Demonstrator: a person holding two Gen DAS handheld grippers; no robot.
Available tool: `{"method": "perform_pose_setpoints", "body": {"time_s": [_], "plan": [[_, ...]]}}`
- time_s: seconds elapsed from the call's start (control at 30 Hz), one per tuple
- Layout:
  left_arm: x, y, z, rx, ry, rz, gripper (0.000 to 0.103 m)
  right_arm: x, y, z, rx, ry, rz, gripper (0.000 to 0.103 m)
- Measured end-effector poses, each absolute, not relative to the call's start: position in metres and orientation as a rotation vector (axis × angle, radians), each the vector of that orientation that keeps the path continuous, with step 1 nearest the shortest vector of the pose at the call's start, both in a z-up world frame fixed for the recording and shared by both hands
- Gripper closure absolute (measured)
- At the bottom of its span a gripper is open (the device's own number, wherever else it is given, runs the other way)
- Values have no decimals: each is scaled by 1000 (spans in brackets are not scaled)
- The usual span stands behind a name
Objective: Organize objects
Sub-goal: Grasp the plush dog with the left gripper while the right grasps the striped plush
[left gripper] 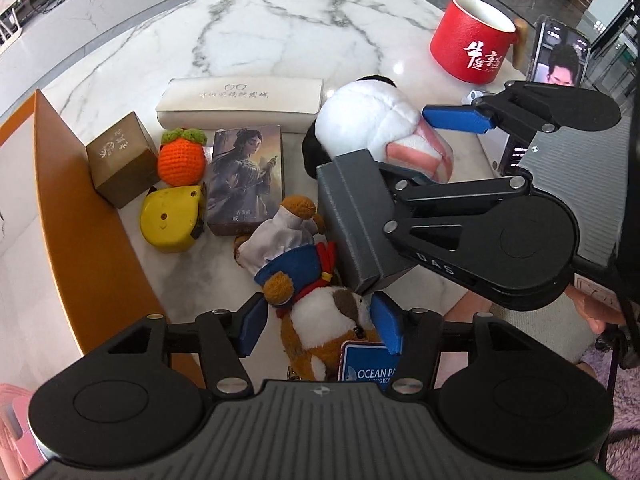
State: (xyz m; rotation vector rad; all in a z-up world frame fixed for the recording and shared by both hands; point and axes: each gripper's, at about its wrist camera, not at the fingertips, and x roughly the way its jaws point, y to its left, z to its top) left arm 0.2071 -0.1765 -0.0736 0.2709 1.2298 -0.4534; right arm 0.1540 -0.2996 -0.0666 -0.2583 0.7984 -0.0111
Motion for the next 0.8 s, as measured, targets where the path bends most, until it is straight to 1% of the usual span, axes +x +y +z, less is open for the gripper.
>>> {"method": "perform_pose_setpoints", "body": {"time_s": [0.13, 0.27, 0.5, 0.63, 0.8], "plan": [[209, -177, -76, 248, 1241, -444, 35, 157, -306, -68, -239, 791, 4, 37], [211, -176, -79, 230, 1255, -434, 34, 162, -325, -72, -120, 827, 33, 37], [209, -177, -87, 237, 1255, -426, 37, 160, -334, -74, -28, 850, 38, 43], [207, -173, -87, 217, 1228, -429, 42, 151, -332, -70, -3, 873, 22, 44], [200, -168, -78, 204, 1167, -436, 46, 135, -326, -59, -36, 825, -36, 46]]}}
